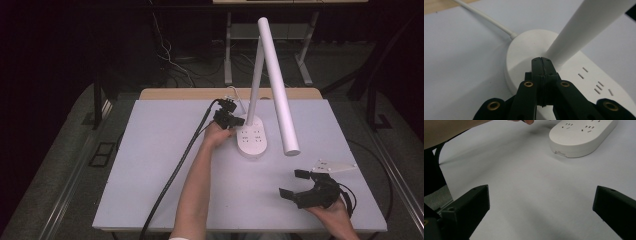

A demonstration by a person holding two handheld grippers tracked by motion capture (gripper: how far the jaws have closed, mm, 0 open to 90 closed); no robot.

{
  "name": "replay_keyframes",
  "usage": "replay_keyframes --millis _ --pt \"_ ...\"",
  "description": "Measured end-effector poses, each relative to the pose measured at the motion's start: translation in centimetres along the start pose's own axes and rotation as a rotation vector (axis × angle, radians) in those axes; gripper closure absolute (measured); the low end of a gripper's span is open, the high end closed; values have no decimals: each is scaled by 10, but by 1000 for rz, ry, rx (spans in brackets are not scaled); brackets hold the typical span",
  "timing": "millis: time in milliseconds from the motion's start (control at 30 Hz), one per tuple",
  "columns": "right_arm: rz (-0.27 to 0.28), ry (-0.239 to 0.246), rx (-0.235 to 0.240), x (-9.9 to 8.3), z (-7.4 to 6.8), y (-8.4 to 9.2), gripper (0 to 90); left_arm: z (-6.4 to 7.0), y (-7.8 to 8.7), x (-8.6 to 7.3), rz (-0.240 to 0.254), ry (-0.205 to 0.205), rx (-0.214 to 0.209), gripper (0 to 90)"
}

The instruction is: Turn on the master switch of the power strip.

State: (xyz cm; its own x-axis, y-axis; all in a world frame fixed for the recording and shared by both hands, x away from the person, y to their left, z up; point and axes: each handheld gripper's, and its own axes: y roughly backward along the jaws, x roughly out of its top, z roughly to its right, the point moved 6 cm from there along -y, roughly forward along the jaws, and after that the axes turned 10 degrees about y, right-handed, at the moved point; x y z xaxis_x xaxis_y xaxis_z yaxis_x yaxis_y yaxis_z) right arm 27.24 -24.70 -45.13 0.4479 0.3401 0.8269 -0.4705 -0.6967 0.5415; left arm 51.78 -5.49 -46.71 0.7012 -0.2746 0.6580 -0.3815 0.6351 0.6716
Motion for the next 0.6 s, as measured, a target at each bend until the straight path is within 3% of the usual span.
replay_keyframes --millis 33,67,167,200,233,300,400,600 --pt "0 -1 0 0 0 0 4 1 0 0 -2 -1 8 900" --pt "0 -2 0 0 0 0 4 1 -1 1 -6 29 4 900" --pt "1 -4 -1 0 0 1 4 1 -1 1 -22 27 12 900" --pt "1 -6 -1 -1 0 1 4 2 -1 1 -32 2 30 900" --pt "2 -7 -2 -1 0 1 4 7 -1 2 -58 -24 72 900" --pt "4 -6 -4 -1 1 2 4 6 -1 3 -60 -22 76 900" --pt "6 -8 -5 0 0 2 4 6 -1 2 -51 -9 71 900" --pt "6 -10 -3 -1 1 2 4 1 -1 -1 1 57 14 900"
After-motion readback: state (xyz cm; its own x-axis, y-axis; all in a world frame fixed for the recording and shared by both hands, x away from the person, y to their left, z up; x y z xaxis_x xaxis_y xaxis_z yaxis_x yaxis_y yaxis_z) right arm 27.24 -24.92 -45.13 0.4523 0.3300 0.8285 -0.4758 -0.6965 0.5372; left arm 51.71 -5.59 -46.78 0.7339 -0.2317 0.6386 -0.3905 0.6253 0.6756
